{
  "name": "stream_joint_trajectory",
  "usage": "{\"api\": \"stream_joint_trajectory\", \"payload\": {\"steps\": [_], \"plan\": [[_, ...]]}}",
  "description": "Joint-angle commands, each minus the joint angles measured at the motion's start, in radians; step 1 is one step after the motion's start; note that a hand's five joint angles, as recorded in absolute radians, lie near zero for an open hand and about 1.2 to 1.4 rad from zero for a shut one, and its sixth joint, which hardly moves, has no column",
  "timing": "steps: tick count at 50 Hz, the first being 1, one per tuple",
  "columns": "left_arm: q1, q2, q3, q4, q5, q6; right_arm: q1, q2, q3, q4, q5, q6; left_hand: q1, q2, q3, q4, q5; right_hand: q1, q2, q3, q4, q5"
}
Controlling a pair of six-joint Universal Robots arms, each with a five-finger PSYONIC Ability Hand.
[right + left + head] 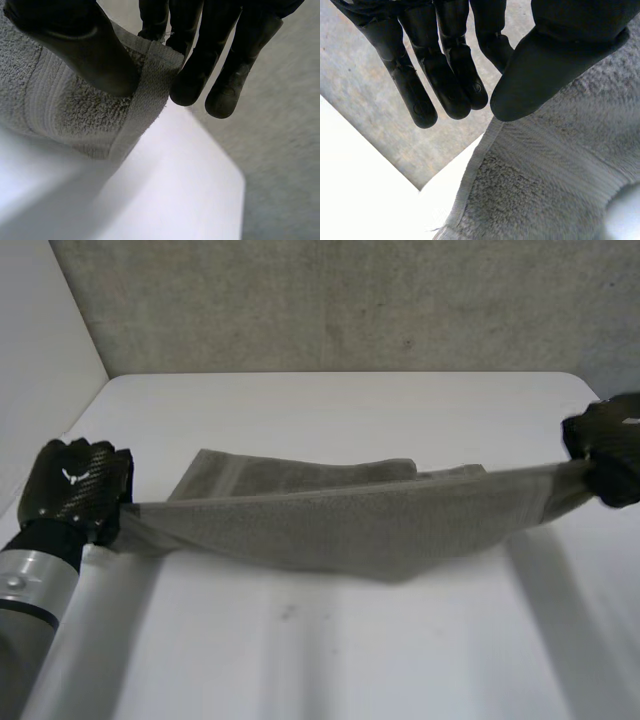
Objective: Fold the towel.
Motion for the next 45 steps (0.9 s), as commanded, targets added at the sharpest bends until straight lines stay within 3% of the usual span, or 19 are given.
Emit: {"api": "stream_joint_trajectory", "payload": {"steps": [1, 5, 12, 19, 26, 31, 32, 36, 38, 41, 45], "plan": [[-0.015, 0.167, 0.114, -0.197, -0.003, 0.022, -0.052, -0.134, -0.112, 0.010, -0.054, 0.074, 0.196, 0.179, 0.180, 0.179, 0.188, 0.076, 0.060, 0.064, 0.061, 0.061], [-0.017, 0.255, 0.225, -0.294, -0.005, 0.021, -0.059, -0.148, -0.224, 0.064, -0.055, 0.112, 0.196, 0.179, 0.180, 0.179, 0.188, 0.076, 0.060, 0.064, 0.061, 0.061], [-0.018, 0.214, 0.310, -0.366, -0.002, 0.023, -0.064, -0.051, -0.266, 0.196, -0.069, 0.055, 0.196, 0.179, 0.180, 0.179, 0.188, 0.076, 0.060, 0.064, 0.061, 0.061], [-0.044, -0.104, 0.345, -0.366, 0.003, 0.032, -0.040, 0.181, -0.240, 0.227, -0.049, -0.130, 0.196, 0.179, 0.180, 0.179, 0.188, 0.076, 0.060, 0.064, 0.061, 0.061], [-0.115, -0.395, 0.500, -0.368, 0.000, 0.048, 0.033, 0.447, -0.385, 0.225, 0.009, -0.097, 0.196, 0.179, 0.180, 0.179, 0.188, 0.076, 0.060, 0.064, 0.061, 0.061], [-0.132, -0.571, 0.777, -0.363, -0.008, 0.090, 0.147, 0.637, -0.687, 0.189, 0.159, -0.054, 0.196, 0.179, 0.180, 0.179, 0.188, 0.076, 0.060, 0.064, 0.061, 0.061], [-0.132, -0.571, 0.778, -0.363, -0.008, 0.091, 0.148, 0.637, -0.688, 0.188, 0.159, -0.054, 0.196, 0.179, 0.180, 0.179, 0.188, 0.076, 0.060, 0.064, 0.061, 0.061], [-0.139, -0.604, 1.059, -0.353, -0.003, 0.078, 0.195, 0.741, -1.044, 0.080, 0.214, 0.009, 0.196, 0.179, 0.180, 0.179, 0.188, 0.076, 0.060, 0.064, 0.061, 0.061], [-0.158, -0.604, 1.280, -0.301, -0.005, 0.036, 0.226, 0.786, -1.280, -0.043, 0.227, 0.089, 0.196, 0.179, 0.180, 0.179, 0.188, 0.076, 0.060, 0.064, 0.061, 0.061], [-0.167, -0.602, 1.427, -0.226, -0.018, -0.052, 0.237, 0.812, -1.437, -0.132, 0.248, 0.156, 0.196, 0.179, 0.180, 0.179, 0.188, 0.076, 0.060, 0.064, 0.061, 0.061], [-0.167, -0.598, 1.480, -0.159, -0.035, -0.156, 0.244, 0.805, -1.462, -0.137, 0.256, 0.187, 0.196, 0.179, 0.180, 0.179, 0.188, 0.076, 0.060, 0.064, 0.061, 0.061]]}}
